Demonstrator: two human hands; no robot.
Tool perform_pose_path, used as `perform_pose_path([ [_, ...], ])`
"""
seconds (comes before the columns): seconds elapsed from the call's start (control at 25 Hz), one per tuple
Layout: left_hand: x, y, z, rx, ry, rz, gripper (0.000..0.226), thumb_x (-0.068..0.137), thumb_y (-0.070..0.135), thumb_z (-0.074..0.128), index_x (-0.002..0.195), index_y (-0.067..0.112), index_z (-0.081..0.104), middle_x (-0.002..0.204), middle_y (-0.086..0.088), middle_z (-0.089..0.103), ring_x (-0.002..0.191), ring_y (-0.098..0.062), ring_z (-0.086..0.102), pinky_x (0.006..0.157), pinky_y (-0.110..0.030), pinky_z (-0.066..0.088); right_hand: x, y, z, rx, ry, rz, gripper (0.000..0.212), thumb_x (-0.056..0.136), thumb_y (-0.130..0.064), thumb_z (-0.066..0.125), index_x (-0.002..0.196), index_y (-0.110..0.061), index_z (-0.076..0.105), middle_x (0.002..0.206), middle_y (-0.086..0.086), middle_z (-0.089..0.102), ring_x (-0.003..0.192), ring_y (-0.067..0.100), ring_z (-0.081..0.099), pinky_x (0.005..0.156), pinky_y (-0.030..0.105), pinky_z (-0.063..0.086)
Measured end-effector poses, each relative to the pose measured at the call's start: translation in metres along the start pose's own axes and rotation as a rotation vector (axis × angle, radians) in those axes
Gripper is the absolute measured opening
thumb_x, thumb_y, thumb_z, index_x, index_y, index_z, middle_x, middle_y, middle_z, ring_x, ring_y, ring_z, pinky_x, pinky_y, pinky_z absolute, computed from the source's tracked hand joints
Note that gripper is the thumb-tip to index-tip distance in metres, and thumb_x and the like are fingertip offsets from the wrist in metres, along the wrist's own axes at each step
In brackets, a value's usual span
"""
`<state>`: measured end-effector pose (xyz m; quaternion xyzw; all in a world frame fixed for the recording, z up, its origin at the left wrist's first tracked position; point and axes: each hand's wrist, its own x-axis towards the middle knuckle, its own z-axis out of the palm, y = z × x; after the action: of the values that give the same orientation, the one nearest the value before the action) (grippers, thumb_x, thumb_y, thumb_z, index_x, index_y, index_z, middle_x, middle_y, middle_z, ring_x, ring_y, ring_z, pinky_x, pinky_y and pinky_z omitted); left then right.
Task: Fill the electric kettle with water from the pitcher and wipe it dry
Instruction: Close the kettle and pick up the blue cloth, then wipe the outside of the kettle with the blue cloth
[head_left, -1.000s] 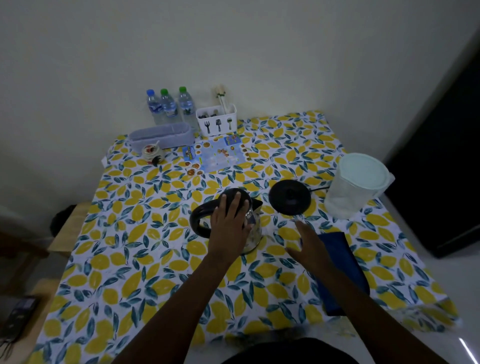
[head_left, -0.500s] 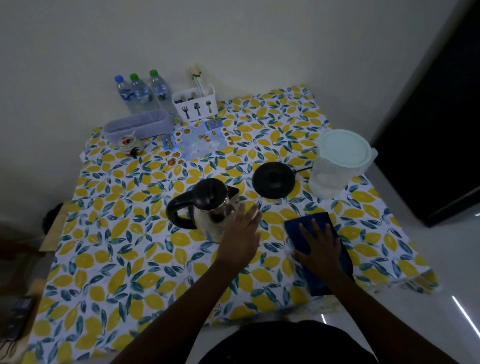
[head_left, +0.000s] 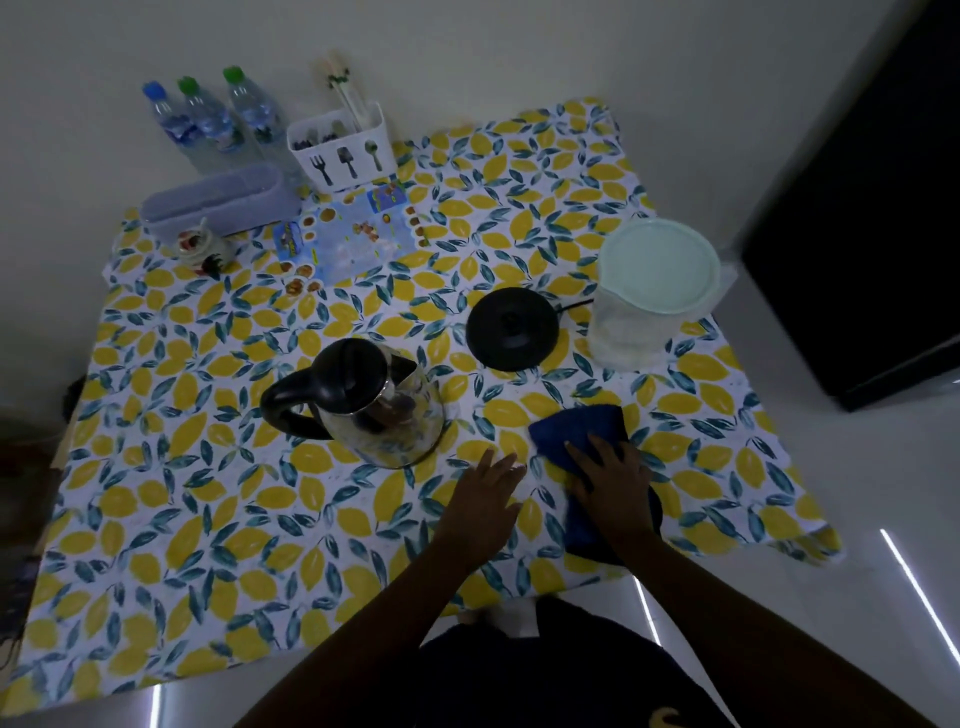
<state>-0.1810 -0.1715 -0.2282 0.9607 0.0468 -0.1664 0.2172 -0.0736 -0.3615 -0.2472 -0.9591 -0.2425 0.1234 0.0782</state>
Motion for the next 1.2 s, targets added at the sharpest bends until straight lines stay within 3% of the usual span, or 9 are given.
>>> perform_pose_path([
  [0.08,0.001,0.001,-0.002,-0.030,0.054,-0.013,0.052,0.100,0.032,0.041,0.150,0.021,0.029,0.162,0.002,0.017,0.151,-0.025,0.001,0.121,-0.047,0.012,0.005,0.005,0.003,0.028,0.053,-0.064,0.048,0.074,-0.018,0.080,0.120,-0.017,0.067,0.120,0.019,0.065,0.098,0.048,0.058,0.076,0.056,0.053],
  [0.28,-0.007,0.001,-0.037,-0.115,0.324,-0.019,0.045,0.099,0.024,0.046,0.143,0.014,0.043,0.154,-0.006,0.036,0.148,-0.031,0.019,0.120,-0.044,0.022,0.020,-0.013,-0.014,0.334,0.106,-0.019,0.039,0.089,-0.013,0.062,0.128,-0.017,0.060,0.134,0.016,0.054,0.117,0.041,0.046,0.098,0.049,0.041],
  [0.48,-0.039,-0.024,-0.104,-0.153,0.667,0.041,0.028,0.096,0.012,0.049,0.120,0.010,0.063,0.126,-0.009,0.062,0.121,-0.027,0.054,0.107,-0.036,0.041,0.047,-0.108,-0.081,0.786,0.285,-0.147,0.037,0.091,-0.016,0.056,0.127,-0.022,0.057,0.129,0.008,0.055,0.113,0.029,0.053,0.094,0.046,0.046],
  [0.56,-0.055,-0.041,-0.130,-0.145,0.827,0.011,0.023,0.094,0.007,0.051,0.111,0.010,0.066,0.117,-0.009,0.065,0.113,-0.022,0.056,0.102,-0.025,0.038,0.060,-0.153,-0.115,0.873,0.357,-0.263,0.035,0.090,-0.019,0.053,0.125,-0.026,0.056,0.125,0.004,0.057,0.111,0.024,0.054,0.093,0.040,0.045],
  [0.64,-0.071,-0.063,-0.150,-0.136,0.969,-0.061,0.022,0.094,0.010,0.049,0.108,0.011,0.066,0.114,-0.008,0.066,0.110,-0.018,0.053,0.096,-0.029,0.043,0.075,-0.198,-0.141,0.906,0.399,-0.387,0.036,0.090,-0.019,0.052,0.125,-0.026,0.055,0.124,0.001,0.059,0.111,0.020,0.054,0.096,0.035,0.042],
  [0.76,-0.084,-0.105,-0.175,-0.183,1.022,-0.215,0.027,0.097,0.021,0.047,0.115,0.008,0.062,0.119,-0.013,0.062,0.113,-0.026,0.054,0.095,-0.043,0.050,0.091,-0.257,-0.154,0.844,0.364,-0.461,0.037,0.091,-0.015,0.052,0.127,-0.017,0.057,0.129,0.007,0.059,0.116,0.027,0.054,0.103,0.043,0.041],
  [0.88,-0.086,-0.143,-0.184,-0.321,0.795,-0.401,0.040,0.098,0.031,0.052,0.129,0.007,0.053,0.132,-0.016,0.056,0.121,-0.033,0.052,0.098,-0.043,0.045,0.095,-0.296,-0.137,0.439,0.186,-0.420,0.038,0.095,-0.030,0.046,0.132,-0.022,0.055,0.134,0.006,0.057,0.120,0.033,0.050,0.099,0.052,0.042],
  [0.96,-0.086,-0.154,-0.185,-0.447,0.704,-0.387,0.038,0.096,0.038,0.054,0.122,0.012,0.059,0.120,-0.014,0.064,0.107,-0.031,0.060,0.086,-0.040,0.050,0.099,-0.304,-0.129,0.203,0.105,-0.344,0.041,0.095,-0.043,0.040,0.131,-0.028,0.053,0.135,0.001,0.055,0.122,0.033,0.045,0.099,0.054,0.040],
  [1.2,-0.086,-0.169,-0.191,-0.526,0.716,-0.313,0.029,0.090,0.042,0.061,0.105,0.019,0.068,0.102,-0.005,0.071,0.090,-0.022,0.064,0.078,-0.039,0.053,0.065,-0.299,-0.098,-0.039,0.406,-0.387,0.047,0.089,-0.052,0.049,0.130,-0.031,0.054,0.143,0.006,0.050,0.128,0.041,0.044,0.091,0.058,0.042],
])
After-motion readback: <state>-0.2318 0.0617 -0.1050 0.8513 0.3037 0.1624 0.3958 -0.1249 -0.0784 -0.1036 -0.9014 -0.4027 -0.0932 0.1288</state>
